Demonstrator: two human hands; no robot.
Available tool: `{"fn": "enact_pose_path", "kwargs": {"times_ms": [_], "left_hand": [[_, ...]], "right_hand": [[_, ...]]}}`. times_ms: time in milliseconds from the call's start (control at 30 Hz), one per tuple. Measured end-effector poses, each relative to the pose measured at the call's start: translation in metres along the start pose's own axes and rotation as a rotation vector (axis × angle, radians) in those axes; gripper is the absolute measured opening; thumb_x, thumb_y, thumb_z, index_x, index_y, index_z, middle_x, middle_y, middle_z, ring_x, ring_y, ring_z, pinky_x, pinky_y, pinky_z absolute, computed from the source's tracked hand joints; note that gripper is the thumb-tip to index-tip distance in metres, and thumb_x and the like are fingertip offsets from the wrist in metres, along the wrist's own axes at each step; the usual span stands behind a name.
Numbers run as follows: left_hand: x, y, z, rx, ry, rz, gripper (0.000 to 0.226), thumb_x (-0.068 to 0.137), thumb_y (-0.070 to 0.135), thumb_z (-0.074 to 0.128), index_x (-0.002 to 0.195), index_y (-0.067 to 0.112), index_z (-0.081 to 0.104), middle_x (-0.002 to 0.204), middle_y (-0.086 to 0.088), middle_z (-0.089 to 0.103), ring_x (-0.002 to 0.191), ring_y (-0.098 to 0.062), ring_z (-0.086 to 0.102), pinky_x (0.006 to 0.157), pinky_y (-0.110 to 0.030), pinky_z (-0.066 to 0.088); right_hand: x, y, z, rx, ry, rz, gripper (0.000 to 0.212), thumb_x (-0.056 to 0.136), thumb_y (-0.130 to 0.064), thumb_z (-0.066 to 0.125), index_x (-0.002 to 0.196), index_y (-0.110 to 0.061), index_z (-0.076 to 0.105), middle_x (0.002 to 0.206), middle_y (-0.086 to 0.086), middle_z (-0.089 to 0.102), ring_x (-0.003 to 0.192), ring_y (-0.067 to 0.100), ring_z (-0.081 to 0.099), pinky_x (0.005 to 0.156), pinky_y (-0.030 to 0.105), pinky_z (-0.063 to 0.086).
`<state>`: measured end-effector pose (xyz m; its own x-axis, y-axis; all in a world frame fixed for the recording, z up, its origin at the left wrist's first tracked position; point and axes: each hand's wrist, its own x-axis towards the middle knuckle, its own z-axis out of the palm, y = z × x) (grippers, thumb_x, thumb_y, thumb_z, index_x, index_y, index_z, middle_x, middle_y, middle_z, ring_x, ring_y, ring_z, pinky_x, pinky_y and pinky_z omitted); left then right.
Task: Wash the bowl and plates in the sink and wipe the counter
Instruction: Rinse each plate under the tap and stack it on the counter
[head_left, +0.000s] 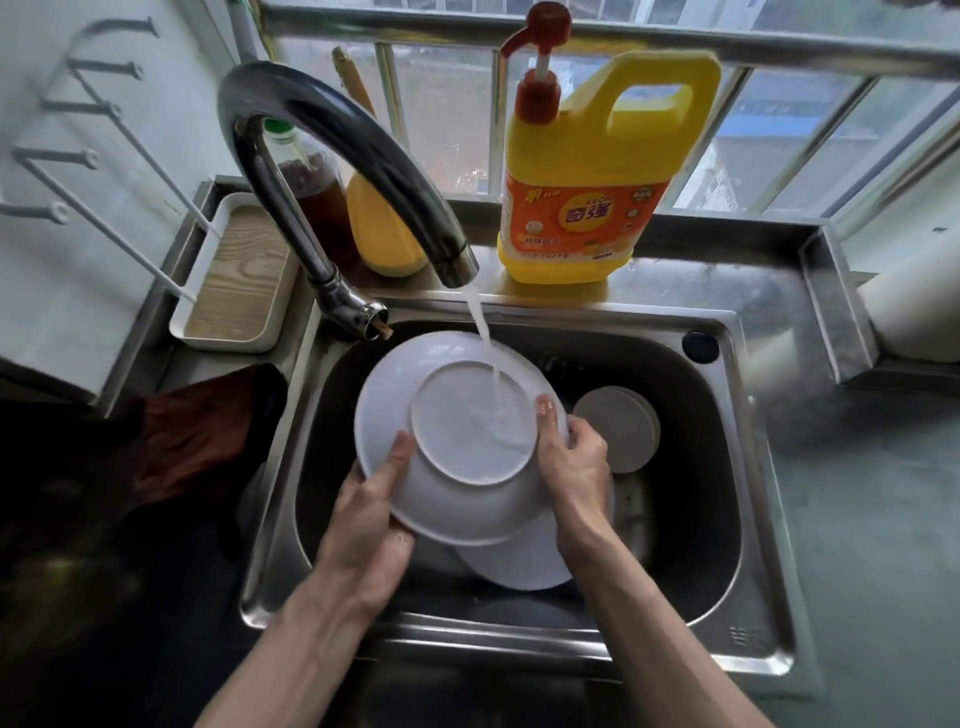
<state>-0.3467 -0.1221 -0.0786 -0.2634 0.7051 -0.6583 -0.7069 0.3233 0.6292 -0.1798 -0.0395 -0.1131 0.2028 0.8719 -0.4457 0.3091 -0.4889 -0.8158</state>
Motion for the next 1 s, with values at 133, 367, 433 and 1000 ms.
{"fn": "enact_pose_path", "kwargs": {"times_ms": [133,367,433,1000], "left_hand": [[-0.002,0.011,-0.011,0.197,-0.122,-0.038,0.052,0.086,0.013,0.077,0.136,0.015,0.062,0.125,-0.012,0.073,0.116,-0.030,0.069,0.085,-0.040,0.064],[0.018,0.043,0.001,0.407,-0.158,-0.073,0.041,0.094,0.028,0.068,0.132,0.013,0.064,0.119,-0.021,0.073,0.098,-0.036,0.072,0.075,-0.041,0.064],[0.019,0.043,0.006,0.427,-0.163,-0.013,0.037,0.097,0.026,0.066,0.131,0.012,0.065,0.117,-0.020,0.074,0.095,-0.034,0.073,0.073,-0.039,0.064],[0.013,0.028,0.017,0.416,-0.146,0.232,0.030,0.107,0.029,0.049,0.126,0.012,0.066,0.112,-0.015,0.076,0.097,-0.027,0.075,0.074,-0.031,0.063]], "right_hand": [[0.018,0.005,-0.006,0.039,0.063,-0.089,0.049,0.102,-0.056,0.055,0.077,-0.016,0.070,0.071,0.000,0.071,0.077,0.020,0.067,0.075,0.041,0.052],[0.028,-0.014,-0.013,-0.185,-0.131,-0.197,0.054,0.102,-0.061,0.050,0.072,-0.019,0.066,0.066,-0.006,0.068,0.075,0.015,0.065,0.071,0.038,0.048],[0.023,-0.017,-0.008,-0.322,-0.134,-0.196,0.053,0.105,-0.063,0.039,0.078,-0.022,0.059,0.080,-0.003,0.065,0.085,0.025,0.060,0.075,0.043,0.043],[-0.019,-0.025,0.042,-0.651,-0.444,-0.898,0.058,0.106,-0.054,0.006,0.162,-0.045,0.015,0.173,-0.013,0.007,0.160,0.013,-0.009,0.126,0.047,-0.009]]}}
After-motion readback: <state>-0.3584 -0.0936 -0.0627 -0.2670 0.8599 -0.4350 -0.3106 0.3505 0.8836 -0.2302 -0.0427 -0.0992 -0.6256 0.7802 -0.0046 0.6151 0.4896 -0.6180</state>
